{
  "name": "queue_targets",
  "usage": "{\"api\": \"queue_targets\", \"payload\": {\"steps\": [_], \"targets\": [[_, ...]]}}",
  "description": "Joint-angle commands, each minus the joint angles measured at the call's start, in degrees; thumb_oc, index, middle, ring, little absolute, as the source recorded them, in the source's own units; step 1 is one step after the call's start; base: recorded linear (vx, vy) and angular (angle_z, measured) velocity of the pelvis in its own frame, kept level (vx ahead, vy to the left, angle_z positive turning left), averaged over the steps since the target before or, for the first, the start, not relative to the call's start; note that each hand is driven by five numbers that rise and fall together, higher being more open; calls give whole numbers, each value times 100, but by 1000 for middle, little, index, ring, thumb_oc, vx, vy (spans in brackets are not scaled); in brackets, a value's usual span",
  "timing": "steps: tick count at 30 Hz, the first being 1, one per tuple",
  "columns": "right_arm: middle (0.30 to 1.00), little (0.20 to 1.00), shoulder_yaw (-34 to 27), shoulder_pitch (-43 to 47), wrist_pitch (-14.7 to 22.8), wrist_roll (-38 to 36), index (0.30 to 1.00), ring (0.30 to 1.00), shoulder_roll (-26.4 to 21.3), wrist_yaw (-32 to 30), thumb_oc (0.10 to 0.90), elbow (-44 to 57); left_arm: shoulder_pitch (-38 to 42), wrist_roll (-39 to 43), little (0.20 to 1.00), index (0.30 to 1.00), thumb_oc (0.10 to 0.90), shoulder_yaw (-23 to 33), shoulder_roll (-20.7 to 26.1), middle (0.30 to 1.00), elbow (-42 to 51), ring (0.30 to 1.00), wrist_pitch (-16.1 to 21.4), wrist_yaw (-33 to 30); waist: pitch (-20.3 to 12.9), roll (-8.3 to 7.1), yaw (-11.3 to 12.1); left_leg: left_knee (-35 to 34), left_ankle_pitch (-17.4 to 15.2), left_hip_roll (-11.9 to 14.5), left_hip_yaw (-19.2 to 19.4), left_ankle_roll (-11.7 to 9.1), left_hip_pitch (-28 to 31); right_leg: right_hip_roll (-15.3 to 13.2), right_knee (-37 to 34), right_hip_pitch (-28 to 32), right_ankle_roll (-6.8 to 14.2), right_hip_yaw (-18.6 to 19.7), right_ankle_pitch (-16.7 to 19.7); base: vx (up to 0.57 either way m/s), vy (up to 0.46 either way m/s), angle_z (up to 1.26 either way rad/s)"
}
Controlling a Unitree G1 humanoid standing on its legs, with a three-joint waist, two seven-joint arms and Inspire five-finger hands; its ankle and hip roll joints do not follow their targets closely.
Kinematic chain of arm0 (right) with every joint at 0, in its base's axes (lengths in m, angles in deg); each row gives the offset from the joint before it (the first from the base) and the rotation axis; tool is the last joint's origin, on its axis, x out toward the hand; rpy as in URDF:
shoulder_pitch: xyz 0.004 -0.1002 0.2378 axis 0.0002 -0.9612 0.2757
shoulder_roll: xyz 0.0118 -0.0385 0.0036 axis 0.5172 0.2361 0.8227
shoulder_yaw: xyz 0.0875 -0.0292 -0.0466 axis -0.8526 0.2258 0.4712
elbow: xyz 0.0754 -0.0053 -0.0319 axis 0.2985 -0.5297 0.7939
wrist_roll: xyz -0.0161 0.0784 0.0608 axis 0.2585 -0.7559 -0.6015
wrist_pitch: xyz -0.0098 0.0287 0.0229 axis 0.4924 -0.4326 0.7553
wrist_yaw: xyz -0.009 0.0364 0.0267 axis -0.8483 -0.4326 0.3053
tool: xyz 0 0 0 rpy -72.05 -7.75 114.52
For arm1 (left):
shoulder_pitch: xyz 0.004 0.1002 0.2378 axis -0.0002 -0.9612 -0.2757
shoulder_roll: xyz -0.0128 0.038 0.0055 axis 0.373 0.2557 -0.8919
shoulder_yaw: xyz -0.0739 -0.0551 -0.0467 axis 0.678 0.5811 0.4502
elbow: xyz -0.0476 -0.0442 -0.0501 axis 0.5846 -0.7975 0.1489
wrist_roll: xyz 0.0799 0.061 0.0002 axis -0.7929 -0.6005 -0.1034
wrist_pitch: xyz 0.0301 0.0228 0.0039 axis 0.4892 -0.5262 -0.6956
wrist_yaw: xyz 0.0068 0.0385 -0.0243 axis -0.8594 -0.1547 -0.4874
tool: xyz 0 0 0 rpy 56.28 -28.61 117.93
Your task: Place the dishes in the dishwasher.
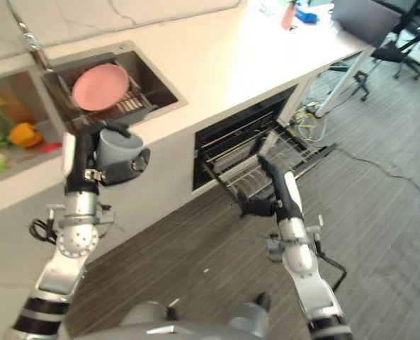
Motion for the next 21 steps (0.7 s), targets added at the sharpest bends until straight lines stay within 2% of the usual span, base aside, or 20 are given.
{"api": "queue_targets", "payload": {"steps": [1, 4, 5, 6, 7, 10, 11, 12, 15, 16, 20, 21], "targets": [[900, 900, 68, 150, 245, 31, 900, 900, -500, -226, 800, -338, 238, -217, 300, 300, 400, 294, -155, 300, 641, 300, 494, -233, -257, 407, 131, -1894, 802, 221, -20, -287, 1006, 685, -196, 497, 675, -287, -1483, 0, 0, -18], [900, 900, 68, 150, 245, 31, 900, 900, -500, -226, 800, -338, 238, -217, 300, 300, 400, 294, -155, 300, 641, 300, 494, -233, -257, 407, 131, -1894, 802, 221, -20, -287, 1006, 685, -196, 497, 675, -287, -1483, 0, 0, 0], [900, 900, 68, 150, 245, 31, 900, 900, -500, -226, 800, -338, 238, -217, 300, 300, 400, 294, -155, 300, 641, 300, 494, -233, -257, 407, 131, -1894, 802, 221, -20, -287, 1006, 685, -196, 497, 675, -287, -1483, 254, -742, 9], [900, 900, -22, 461, 503, -116, 900, 900, -647, -202, 800, 391, 154, -139, 300, 300, 400, 457, -314, 300, 555, 300, 629, -317, -332, 442, 116, -1686, 1020, 909, 98, -760, 1125, 1253, -923, 863, 640, -329, -2041, 236, -848, 5], [900, 900, -69, 455, 524, -159, 900, 900, -716, -210, 800, 482, 172, -81, 300, 300, 400, 477, -362, 300, 555, 300, 668, -331, -282, 521, 60, -1378, 1123, 1089, 39, -869, 980, 1407, -945, 913, 512, -433, -2111, 236, -849, 16], [900, 900, -68, 455, 524, -159, 900, 900, -717, -210, 800, 482, 172, -81, 300, 300, 400, 478, -363, 300, 555, 300, 668, -331, -285, 524, 52, -1371, 1120, 1092, 29, -870, 970, 1409, -945, 912, 511, -442, -2112, -5, -86, -22], [900, 900, -111, 404, 572, -326, 900, 900, -750, -227, 800, 566, 203, 9, 300, 300, 400, 460, -416, 300, 562, 300, 694, -363, -171, 538, 47, -804, 1345, 1167, -51, -927, 792, 1516, -985, 996, 376, -473, -2236, -7, -160, -72], [900, 900, -125, 400, 571, -337, 900, 900, -757, -220, 800, 574, 214, 13, 300, 300, 400, 453, -418, 300, 556, 300, 698, -365, -158, 562, 19, -691, 1303, 1202, -117, -945, 719, 1547, -985, 1011, 356, -512, -2246, -7, -161, -44], [900, 900, -124, 400, 570, -338, 900, 900, -759, -220, 800, 574, 215, 13, 300, 300, 400, 454, -419, 300, 555, 300, 698, -365, -164, 569, 2, -667, 1293, 1208, -140, -947, 693, 1554, -985, 1010, 354, -530, -2248, 16, -50, 26], [900, 900, -226, 356, 572, -467, 900, 900, -803, -207, 800, 713, 261, 6, 300, 300, 400, 413, -449, 300, 550, 300, 674, -413, -27, 546, 44, -541, 1148, 834, -308, -876, 474, 1549, -985, 1097, 313, -559, -2373, 46, -126, -3], [900, 900, -254, 347, 559, -477, 900, 900, -804, -195, 800, 735, 285, 1, 300, 300, 400, 397, -450, 300, 541, 300, 675, -419, -28, 526, 13, -497, 1159, 788, -352, -846, 408, 1507, -985, 1086, 326, -605, -2357, 32, -35, 7], [900, 900, -274, 470, 611, -672, 900, 900, -720, -243, 800, 850, 339, -33, 300, 300, 400, 391, -474, 300, 629, 300, 603, -472, -43, 545, 24, -825, 931, 662, -548, -792, 423, 1539, -967, 1107, 368, -525, -2341, 71, -7, 18]]}}
